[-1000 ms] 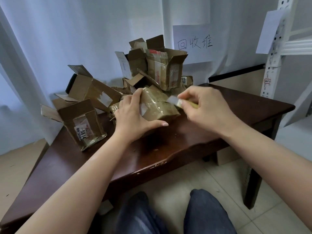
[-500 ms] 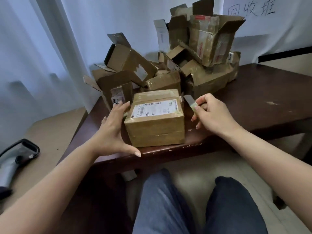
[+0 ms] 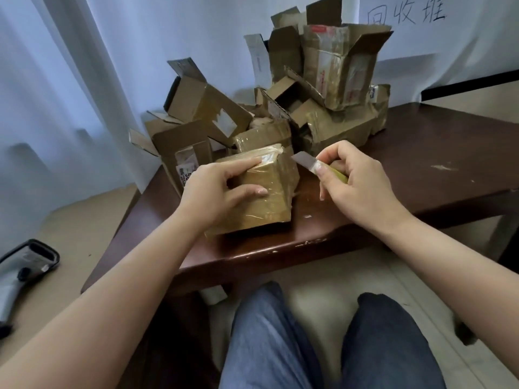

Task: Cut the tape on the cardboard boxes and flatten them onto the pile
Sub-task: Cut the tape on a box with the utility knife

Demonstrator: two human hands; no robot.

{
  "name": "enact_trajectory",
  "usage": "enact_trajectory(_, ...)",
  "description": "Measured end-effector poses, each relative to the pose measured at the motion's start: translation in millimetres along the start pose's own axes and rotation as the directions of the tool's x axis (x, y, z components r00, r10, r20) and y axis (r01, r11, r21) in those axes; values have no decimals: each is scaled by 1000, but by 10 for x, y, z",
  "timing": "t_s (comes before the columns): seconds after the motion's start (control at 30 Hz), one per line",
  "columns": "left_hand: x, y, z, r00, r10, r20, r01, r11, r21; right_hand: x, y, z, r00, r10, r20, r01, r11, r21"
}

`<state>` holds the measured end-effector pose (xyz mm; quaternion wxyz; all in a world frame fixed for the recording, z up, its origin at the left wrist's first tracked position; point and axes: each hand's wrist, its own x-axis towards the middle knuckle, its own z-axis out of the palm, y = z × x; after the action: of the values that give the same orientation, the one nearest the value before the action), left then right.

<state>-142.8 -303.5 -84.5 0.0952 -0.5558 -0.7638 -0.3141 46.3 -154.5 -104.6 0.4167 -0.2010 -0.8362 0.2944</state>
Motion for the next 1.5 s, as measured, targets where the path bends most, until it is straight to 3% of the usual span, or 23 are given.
enact_trajectory(0.17,186,-62,-174,998,-54,-21,52,996,-75,80,-218,77,996,-84,36,88,991,-102)
enact_trajectory(0.57,203,-44,-181,995,-86,-40,83,993,-81,126,-232,132,997,-75,-10,71,977,-202)
enact_trajectory(0.7,217,19,-169,995,-80,-61,78,996,-30,102,-236,136,992,-105,-63,92,979,-182)
enact_trajectory(0.87,240,73,-128,995,-76,-67,77,997,9,62,-249,169,982,-168,-90,133,942,-308)
enact_trajectory(1.0,253,101,-123,993,-87,-84,89,996,18,56,-253,153,971,-184,-154,123,932,-341)
enact_trajectory(1.33,278,176,-112,992,-98,-81,103,993,60,84,-276,156,962,-217,-167,129,897,-423)
enact_trajectory(1.5,275,206,-64,985,-110,-135,125,987,106,95,-304,172,929,-307,-208,157,833,-531)
